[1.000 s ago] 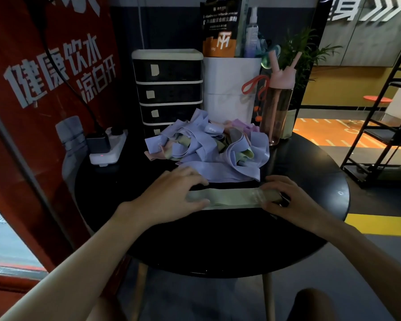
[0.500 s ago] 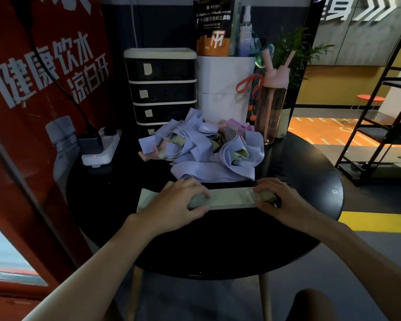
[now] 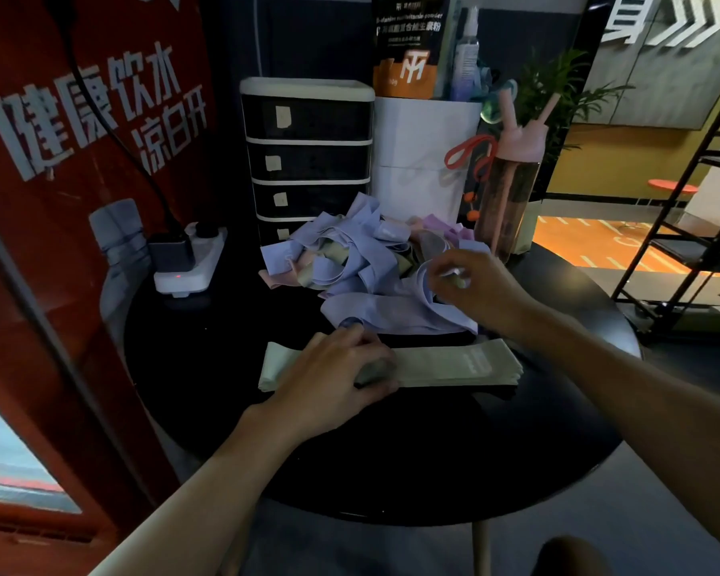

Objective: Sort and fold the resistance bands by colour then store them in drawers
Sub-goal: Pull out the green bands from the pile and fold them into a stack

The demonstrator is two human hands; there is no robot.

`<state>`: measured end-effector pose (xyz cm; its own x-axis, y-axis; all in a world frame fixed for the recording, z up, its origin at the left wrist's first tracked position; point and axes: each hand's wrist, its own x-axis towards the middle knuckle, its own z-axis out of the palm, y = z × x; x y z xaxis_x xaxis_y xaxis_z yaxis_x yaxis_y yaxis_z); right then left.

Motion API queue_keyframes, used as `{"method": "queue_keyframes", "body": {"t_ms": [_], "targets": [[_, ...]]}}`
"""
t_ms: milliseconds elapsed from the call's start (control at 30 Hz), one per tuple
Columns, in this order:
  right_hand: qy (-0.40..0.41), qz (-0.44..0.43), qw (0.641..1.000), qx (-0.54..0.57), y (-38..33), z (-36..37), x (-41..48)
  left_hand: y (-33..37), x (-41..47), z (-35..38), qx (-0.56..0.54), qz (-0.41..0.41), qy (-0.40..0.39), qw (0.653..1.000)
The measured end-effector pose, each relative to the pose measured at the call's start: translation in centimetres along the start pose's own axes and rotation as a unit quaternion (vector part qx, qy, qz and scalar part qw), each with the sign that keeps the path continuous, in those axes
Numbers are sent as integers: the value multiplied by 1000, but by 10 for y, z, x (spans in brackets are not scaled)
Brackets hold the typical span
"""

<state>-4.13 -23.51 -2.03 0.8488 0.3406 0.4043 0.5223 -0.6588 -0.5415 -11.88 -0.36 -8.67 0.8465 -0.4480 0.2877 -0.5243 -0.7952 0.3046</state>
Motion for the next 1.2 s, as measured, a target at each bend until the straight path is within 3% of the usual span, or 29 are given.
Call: {"method": "queue_keyframes", "body": {"t_ms": [167, 367, 433, 600, 767, 967, 1200], "targets": [[33, 42, 998, -27, 1, 19, 55, -2, 1, 0, -12, 1, -13, 1000], [-9, 106, 987, -119, 34, 40, 86, -3, 2, 0, 16, 0, -20, 1000], [-28, 134, 985, -103, 39, 43, 84, -3, 2, 0, 15, 0, -20, 1000], [40, 185, 981, -43, 44, 50, 81, -3, 2, 0, 13, -2, -25, 1000], [43, 210, 975, -50, 41, 53, 85, -1, 2, -1, 14, -3, -29, 999], [61, 201, 976, -50, 34, 48, 91, -1, 2, -2, 21, -2, -31, 999], [128, 84, 988, 27, -5, 10, 96, 1, -1, -2, 16, -1, -25, 1000]]}}
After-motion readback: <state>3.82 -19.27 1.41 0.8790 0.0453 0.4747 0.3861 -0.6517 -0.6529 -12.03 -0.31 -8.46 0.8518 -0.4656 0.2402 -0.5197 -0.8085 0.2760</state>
